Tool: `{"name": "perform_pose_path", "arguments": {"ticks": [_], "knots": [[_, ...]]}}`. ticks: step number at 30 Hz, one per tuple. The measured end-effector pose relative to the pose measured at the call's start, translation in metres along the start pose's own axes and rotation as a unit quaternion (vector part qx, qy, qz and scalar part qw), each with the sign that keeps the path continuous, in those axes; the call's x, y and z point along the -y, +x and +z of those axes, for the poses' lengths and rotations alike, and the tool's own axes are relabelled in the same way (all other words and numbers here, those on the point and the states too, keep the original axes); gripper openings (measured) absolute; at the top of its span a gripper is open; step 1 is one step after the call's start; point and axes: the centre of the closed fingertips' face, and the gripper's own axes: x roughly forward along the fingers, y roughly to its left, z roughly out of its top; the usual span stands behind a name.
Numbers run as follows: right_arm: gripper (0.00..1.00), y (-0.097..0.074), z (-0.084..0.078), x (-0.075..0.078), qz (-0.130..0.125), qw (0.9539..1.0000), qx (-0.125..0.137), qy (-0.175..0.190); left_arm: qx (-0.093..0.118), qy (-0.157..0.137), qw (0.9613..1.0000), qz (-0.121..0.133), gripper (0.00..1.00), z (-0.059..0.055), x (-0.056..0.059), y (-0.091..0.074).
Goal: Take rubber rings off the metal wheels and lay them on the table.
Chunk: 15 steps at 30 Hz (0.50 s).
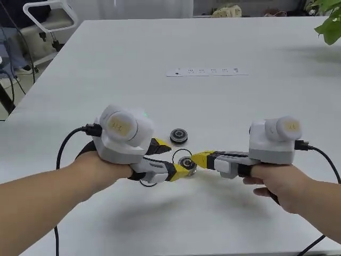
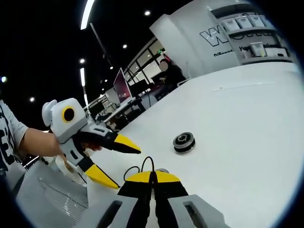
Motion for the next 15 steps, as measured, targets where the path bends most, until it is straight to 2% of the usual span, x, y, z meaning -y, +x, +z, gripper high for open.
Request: {"name": "perform_pose_path", "arguments": {"ticks": [5,15], "knots": [[0.00,-0.002,0.003,0.000,0.002,1.0000,0.003,0.002,0.014,-0.007,0.9999,0.006,0.43,0.005,-0.002,-0.009],[0.00,-0.002,0.008,0.000,0.004,0.9999,0.012,0.008,0.036,-0.021,0.9990,0.019,0.51,0.008,-0.005,-0.028]]}}
